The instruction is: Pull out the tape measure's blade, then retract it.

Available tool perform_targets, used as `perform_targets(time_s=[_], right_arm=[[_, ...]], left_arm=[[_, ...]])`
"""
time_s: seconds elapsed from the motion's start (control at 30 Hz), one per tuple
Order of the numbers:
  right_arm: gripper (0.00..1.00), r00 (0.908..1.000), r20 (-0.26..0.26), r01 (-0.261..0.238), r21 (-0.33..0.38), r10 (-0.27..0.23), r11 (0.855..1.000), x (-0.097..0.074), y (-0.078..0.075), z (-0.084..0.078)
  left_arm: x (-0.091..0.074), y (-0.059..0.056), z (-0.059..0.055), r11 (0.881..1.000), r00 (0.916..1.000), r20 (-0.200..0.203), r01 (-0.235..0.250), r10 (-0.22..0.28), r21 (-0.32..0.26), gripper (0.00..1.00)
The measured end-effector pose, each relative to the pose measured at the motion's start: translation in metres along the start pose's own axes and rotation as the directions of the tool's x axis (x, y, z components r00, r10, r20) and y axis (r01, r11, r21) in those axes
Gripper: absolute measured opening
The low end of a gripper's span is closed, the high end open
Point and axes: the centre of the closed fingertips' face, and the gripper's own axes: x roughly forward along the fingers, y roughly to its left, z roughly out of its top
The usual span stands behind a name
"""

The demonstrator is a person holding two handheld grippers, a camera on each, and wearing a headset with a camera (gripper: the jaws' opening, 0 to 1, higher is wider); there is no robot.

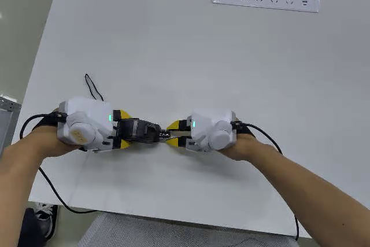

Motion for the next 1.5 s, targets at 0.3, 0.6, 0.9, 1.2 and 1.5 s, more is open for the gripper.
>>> perform_targets(time_s=[0.3, 0.6, 0.9, 1.2, 1.5], right_arm=[[0.09, 1.0000, -0.002, -0.001, 0.004, 0.001, 1.000, -0.005, 0.001, -0.001], [0.09, 1.0000, -0.005, 0.000, 0.007, 0.000, 1.000, -0.009, 0.002, -0.003], [0.09, 1.0000, -0.003, 0.001, 0.011, -0.001, 1.000, -0.012, 0.003, -0.005], [0.09, 1.0000, -0.005, 0.000, 0.006, 0.000, 1.000, -0.017, 0.004, -0.006], [0.09, 0.9999, -0.011, -0.001, 0.012, 0.001, 1.000, -0.023, 0.004, -0.009]], left_arm=[[0.000, 0.000, -0.001, 1.000, 1.0000, 0.000, 0.003, -0.003, 0.003, 0.28], [0.000, -0.002, 0.000, 1.000, 1.0000, -0.003, 0.005, -0.005, 0.006, 0.28], [-0.002, -0.004, 0.003, 1.000, 0.9999, 0.008, 0.008, -0.008, 0.001, 0.28], [-0.003, -0.005, 0.003, 1.000, 0.9999, 0.011, 0.011, -0.011, -0.004, 0.28], [-0.004, -0.006, 0.005, 1.000, 0.9999, 0.012, 0.012, -0.012, -0.006, 0.28]])
